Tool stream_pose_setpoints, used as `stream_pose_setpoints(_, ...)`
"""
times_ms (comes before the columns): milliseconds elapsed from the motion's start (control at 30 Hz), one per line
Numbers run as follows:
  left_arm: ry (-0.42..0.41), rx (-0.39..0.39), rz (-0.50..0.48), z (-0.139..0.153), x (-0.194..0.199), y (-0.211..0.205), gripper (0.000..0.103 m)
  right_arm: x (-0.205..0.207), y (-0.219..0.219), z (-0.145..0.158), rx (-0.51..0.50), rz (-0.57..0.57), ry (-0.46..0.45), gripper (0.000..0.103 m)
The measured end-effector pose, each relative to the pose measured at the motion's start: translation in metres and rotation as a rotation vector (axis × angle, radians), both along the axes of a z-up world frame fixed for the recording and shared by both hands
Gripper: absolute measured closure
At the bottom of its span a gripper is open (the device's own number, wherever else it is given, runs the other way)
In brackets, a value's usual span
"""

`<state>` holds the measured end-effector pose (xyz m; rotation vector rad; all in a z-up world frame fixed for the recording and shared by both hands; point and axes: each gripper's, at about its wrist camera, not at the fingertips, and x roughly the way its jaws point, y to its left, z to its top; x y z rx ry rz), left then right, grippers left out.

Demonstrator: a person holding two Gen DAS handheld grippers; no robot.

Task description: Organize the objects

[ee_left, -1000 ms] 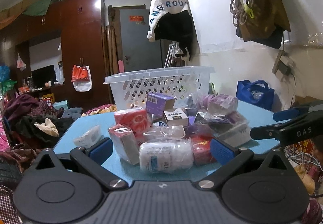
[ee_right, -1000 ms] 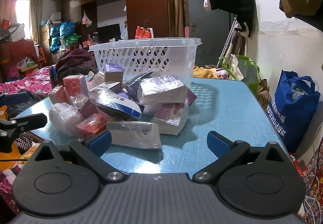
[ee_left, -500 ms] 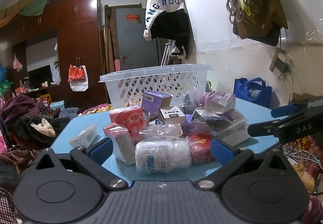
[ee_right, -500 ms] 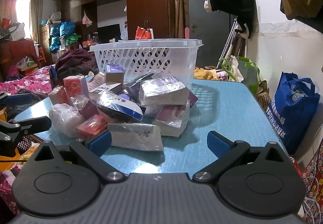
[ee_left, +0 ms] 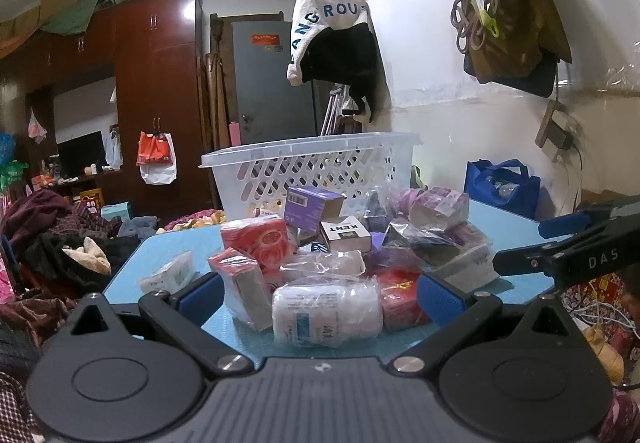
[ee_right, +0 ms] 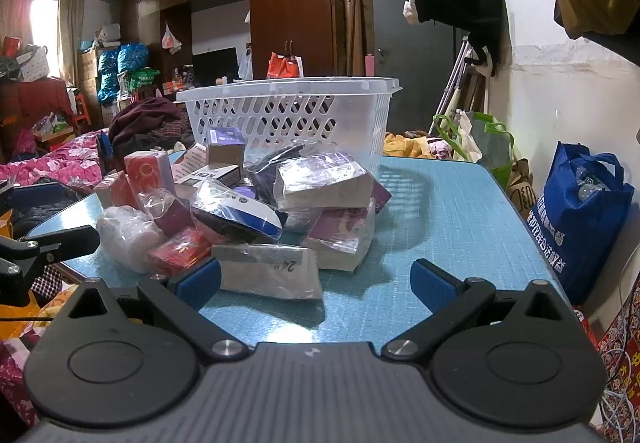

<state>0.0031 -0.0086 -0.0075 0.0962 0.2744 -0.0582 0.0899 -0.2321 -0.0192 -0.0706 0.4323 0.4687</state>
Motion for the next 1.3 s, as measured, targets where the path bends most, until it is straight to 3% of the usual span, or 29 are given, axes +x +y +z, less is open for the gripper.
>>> stream_pose_setpoints(1300, 0.005, -0.026, 0.000, -0.0002, 0.0039, 0.0063, 0.000, 0.0009, -0.0016, 0.0018, -0.003, -0.004, -0.003, 0.000)
